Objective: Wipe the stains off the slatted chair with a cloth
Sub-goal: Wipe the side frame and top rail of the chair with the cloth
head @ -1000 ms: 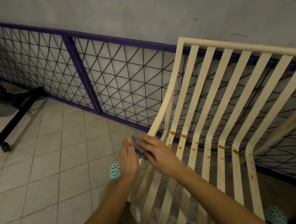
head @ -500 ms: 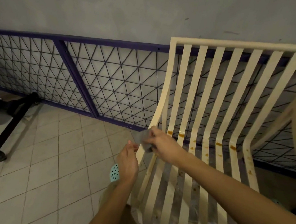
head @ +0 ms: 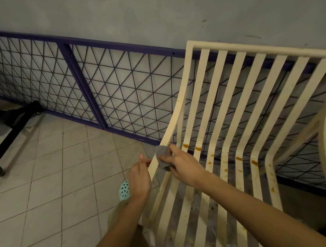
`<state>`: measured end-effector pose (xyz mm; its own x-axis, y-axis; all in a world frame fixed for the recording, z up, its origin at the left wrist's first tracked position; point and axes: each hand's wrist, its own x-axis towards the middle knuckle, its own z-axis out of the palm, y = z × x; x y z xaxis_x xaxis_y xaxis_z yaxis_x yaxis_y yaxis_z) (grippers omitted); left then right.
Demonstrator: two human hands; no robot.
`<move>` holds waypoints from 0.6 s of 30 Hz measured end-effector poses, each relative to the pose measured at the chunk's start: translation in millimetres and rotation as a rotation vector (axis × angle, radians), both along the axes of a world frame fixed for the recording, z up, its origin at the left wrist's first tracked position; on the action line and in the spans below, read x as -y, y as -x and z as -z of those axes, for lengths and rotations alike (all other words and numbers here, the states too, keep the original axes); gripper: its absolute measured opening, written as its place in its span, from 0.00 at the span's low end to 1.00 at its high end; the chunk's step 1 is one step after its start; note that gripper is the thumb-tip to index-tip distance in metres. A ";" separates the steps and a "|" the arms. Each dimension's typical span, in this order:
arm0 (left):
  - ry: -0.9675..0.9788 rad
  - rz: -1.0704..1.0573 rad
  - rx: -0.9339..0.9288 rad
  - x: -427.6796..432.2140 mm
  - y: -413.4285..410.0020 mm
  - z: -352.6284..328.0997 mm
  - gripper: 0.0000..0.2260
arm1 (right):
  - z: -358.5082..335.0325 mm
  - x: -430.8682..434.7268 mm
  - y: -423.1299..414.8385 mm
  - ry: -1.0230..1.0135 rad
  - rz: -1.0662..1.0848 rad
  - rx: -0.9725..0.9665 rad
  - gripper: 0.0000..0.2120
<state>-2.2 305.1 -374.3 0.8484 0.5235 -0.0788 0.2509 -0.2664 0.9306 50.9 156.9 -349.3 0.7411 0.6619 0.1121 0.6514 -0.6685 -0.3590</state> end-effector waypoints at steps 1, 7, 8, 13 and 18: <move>-0.007 0.007 -0.002 0.8 0.6 -0.8 0.22 | 1.5 -2.2 4.7 0.018 -0.058 -0.012 0.20; -0.114 0.121 -0.022 0.7 3.0 2.2 0.14 | 11.0 -2.9 -10.4 -0.040 0.064 -0.120 0.22; -0.175 0.174 -0.030 -0.6 3.1 2.9 0.13 | 13.1 -4.6 -10.1 -0.034 0.069 -0.142 0.23; -0.261 0.402 -0.193 -7.6 -21.1 -10.2 0.11 | 14.8 -2.2 -15.8 -0.002 -0.024 -0.200 0.28; -0.329 0.401 -0.263 6.9 -57.3 -12.8 0.13 | 5.5 1.1 -45.1 0.082 0.045 -0.028 0.26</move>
